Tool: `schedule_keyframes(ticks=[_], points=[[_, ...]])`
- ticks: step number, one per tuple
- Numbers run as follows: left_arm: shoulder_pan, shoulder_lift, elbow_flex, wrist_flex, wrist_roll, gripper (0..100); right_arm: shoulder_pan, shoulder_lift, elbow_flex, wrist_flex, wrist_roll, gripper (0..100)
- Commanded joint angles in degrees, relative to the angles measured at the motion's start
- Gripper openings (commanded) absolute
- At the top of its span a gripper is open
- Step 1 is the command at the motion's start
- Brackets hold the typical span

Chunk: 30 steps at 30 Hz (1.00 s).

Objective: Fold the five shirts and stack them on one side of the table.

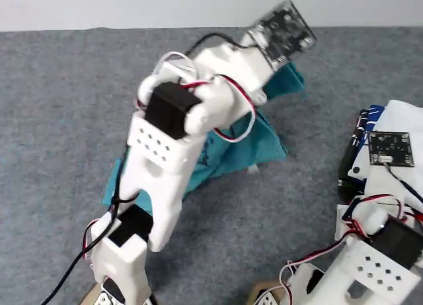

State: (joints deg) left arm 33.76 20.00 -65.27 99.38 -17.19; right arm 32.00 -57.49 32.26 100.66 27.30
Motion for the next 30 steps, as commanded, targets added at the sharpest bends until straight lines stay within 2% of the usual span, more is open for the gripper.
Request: schedule_keyframes(ticks=[1, 4, 7, 10, 15, 18, 22, 30], points=[[1.4, -3.6, 3.0, 1.0, 0.7, 1, 0.6, -0.6, -0.3, 2.2, -0.4, 16.2], [1.1, -3.6, 5.1, 1.0, 6.9, 1, 0.6, -0.6, -0.3, 2.2, -0.4, 16.2], [1.0, -3.9, 5.9, 1.1, 13.5, 8, 0.6, -0.6, -0.3, 2.2, -0.4, 16.2], [1.0, -4.0, 5.9, 1.1, 15.6, 13, 0.6, -0.6, -0.3, 2.2, -0.4, 16.2], [0.9, -4.0, 6.1, 1.1, 16.2, 14, 0.7, -0.6, -0.3, 2.2, -0.4, 16.2], [-1.7, -4.0, 5.9, 1.2, 15.9, 14, 0.7, -0.6, -0.3, 2.2, -0.4, 16.2], [-8.8, -8.2, 10.2, 1.3, 15.6, 14, 0.7, -0.6, -0.3, 2.2, -0.4, 16.2], [-21.4, -31.2, 45.1, 1.2, 1.5, 14, 0.7, -0.6, -0.3, 2.2, -0.4, 16.2]])
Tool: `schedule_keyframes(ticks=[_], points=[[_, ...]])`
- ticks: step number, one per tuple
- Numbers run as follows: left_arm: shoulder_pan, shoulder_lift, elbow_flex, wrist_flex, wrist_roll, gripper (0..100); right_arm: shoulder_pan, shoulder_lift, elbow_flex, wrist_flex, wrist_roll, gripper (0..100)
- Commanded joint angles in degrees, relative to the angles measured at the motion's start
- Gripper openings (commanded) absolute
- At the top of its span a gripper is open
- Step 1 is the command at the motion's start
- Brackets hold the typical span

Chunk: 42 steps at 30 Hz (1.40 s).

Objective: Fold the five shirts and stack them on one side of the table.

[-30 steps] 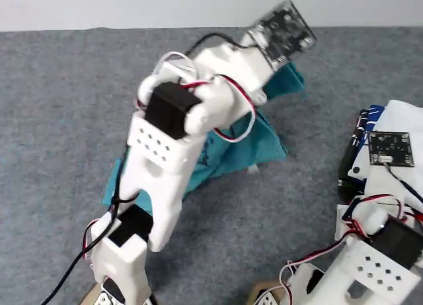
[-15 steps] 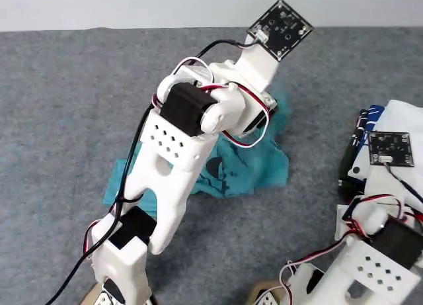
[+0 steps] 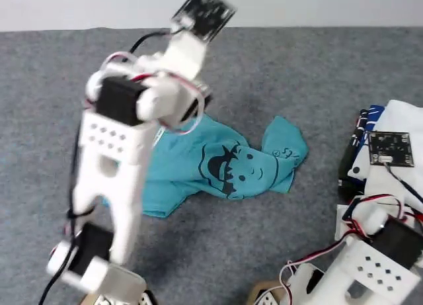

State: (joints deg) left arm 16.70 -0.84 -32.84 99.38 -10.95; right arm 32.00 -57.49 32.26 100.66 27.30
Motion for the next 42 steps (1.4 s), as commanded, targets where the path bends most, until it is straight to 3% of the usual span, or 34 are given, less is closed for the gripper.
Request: schedule_keyframes(ticks=[1, 10, 15, 21, 35, 42], points=[[-6.4, -13.2, 17.3, 1.1, -6.6, 14, 0.7, -0.6, -0.3, 2.2, -0.4, 16.2], [-29.5, -23.9, 50.6, -1.7, -31.8, 14, 0.6, -0.6, -0.3, 2.2, -0.4, 16.2], [-34.4, -23.9, 60.9, -8.7, -41.3, 15, 0.5, -0.4, -0.2, 2.2, -0.4, 16.2], [-34.5, -23.8, 69.1, -16.3, -43.3, 23, 0.7, -0.6, 1.0, 2.2, -0.4, 16.2], [-34.4, -23.7, 80.3, -31.1, -45.7, 23, 0.5, 0.0, 1.2, 2.0, -0.4, 16.2], [-34.2, -23.7, 81.4, -33.1, -45.9, 23, 0.5, 0.0, 1.3, 1.9, -0.4, 16.2]])
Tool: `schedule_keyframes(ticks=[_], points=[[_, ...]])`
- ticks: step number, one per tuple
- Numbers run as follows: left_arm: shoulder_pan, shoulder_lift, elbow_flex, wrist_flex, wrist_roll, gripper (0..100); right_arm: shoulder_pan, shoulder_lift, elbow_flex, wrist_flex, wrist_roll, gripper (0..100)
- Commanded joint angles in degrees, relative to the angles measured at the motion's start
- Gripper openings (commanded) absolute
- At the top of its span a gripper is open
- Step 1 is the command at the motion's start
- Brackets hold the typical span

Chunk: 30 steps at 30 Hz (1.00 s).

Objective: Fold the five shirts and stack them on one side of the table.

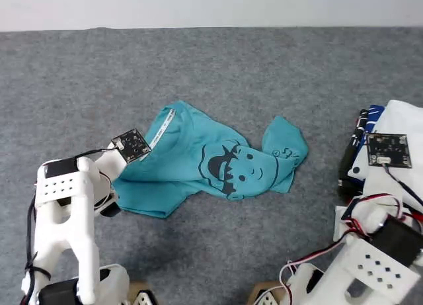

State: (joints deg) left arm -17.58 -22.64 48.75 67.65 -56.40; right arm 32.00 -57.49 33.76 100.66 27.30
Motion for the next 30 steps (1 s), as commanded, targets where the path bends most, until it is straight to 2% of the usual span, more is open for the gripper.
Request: schedule_keyframes(ticks=[1, 4, 11, 25, 30], points=[[0.1, -1.8, 0.1, -2.8, -0.4, 23, 0.5, 0.0, -0.2, 1.9, -0.4, 16.2], [0.0, 0.9, 0.5, -6.1, -0.3, 23, 0.5, 0.0, -0.2, 1.9, -0.4, 16.2], [-0.3, 10.5, -6.5, -2.5, 1.1, 23, 0.5, 0.0, -0.2, 1.9, -0.4, 16.2], [0.1, 22.4, -10.3, -3.1, 1.4, 23, 0.5, -0.2, -0.2, 1.9, -0.4, 16.2], [0.6, 27.7, -11.1, -7.6, 3.9, 18, 0.5, -0.4, -0.2, 1.9, -0.4, 16.2]])
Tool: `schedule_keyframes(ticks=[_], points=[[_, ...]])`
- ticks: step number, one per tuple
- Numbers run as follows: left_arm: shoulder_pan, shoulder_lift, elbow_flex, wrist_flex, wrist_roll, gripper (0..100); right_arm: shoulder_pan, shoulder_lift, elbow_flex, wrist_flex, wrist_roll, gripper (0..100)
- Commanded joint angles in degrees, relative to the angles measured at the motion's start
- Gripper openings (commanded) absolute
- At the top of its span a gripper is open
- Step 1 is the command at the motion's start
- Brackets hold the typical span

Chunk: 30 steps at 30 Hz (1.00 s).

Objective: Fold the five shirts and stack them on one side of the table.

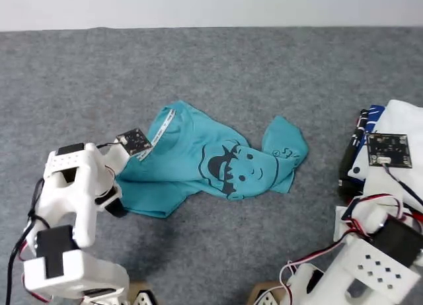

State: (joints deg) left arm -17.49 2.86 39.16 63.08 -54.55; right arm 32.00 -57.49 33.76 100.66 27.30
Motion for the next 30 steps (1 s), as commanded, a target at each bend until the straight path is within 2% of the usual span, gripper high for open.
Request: schedule_keyframes(ticks=[1, 4, 11, 15, 21, 26, 30], points=[[0.6, 2.9, -2.3, -2.7, 2.1, 18, 0.5, -0.4, -0.2, 1.9, -0.4, 16.2], [0.6, 6.1, -6.4, 0.8, 2.5, 15, 0.5, -0.4, -0.2, 2.0, -0.4, 16.2], [0.6, 12.6, -13.9, 7.3, 2.4, 0, 0.5, -0.4, -0.2, 2.0, -0.4, 16.2], [0.6, 11.3, -16.1, 10.2, 3.1, 1, 0.5, -0.5, -0.2, 2.0, -0.4, 16.2], [2.3, -1.5, -16.4, 15.6, 6.6, 0, 0.5, -0.5, -0.2, 2.0, -0.4, 16.2], [4.9, -14.9, -16.7, 21.6, 14.0, 0, 0.5, -0.2, -0.2, 2.0, -0.4, 16.2], [2.5, -24.4, -16.8, 22.0, 22.0, 0, 0.5, -0.1, -0.2, 2.0, -0.4, 16.2]])
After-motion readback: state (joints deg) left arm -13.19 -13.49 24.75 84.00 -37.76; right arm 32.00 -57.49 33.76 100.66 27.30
